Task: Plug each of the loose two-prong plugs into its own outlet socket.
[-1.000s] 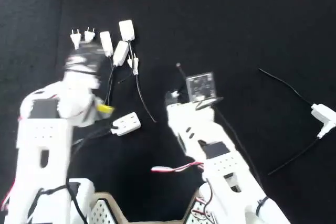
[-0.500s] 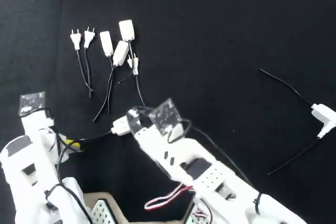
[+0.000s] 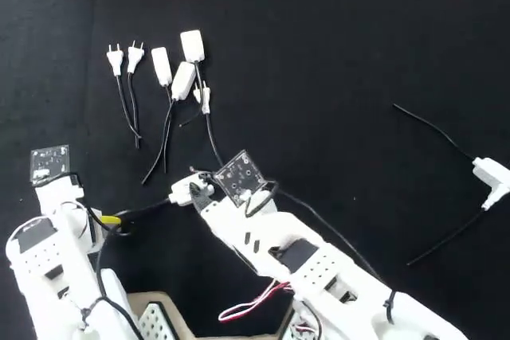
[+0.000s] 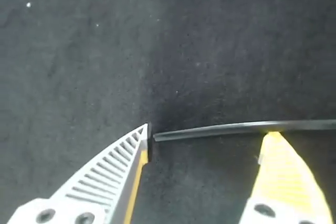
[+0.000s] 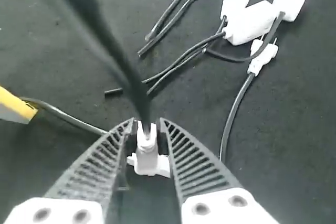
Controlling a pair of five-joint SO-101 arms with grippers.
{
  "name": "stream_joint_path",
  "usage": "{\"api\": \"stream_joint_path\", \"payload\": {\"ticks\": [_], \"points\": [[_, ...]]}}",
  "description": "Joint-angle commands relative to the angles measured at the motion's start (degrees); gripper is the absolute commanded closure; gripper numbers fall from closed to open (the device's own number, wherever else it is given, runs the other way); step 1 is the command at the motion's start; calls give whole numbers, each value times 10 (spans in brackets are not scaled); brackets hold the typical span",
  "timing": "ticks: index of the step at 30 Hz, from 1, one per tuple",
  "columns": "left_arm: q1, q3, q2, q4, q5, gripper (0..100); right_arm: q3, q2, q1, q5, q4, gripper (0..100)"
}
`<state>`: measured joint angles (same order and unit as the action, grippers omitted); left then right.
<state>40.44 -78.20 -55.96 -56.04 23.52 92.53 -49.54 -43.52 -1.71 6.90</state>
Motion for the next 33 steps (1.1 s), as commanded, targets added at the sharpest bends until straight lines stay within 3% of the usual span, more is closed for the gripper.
{"api": "stream_joint_path", "payload": {"ticks": [1, 5, 10, 14, 28, 33], "points": [[-9, -2, -33, -12, -2, 672, -38, 2, 34, 2, -1, 986], [-9, -16, -64, -13, -2, 672, -62, 55, 50, 2, 14, 986], [-10, -22, -89, -24, -2, 672, -87, 189, 58, 5, 117, 986], [-10, -22, -89, -24, -2, 672, -120, 250, 69, 8, 120, 986], [-22, -22, -89, -23, -2, 672, -116, 222, 70, 6, 113, 986], [-22, -22, -89, -23, -2, 672, -96, 102, 69, -15, 24, 986]]}}
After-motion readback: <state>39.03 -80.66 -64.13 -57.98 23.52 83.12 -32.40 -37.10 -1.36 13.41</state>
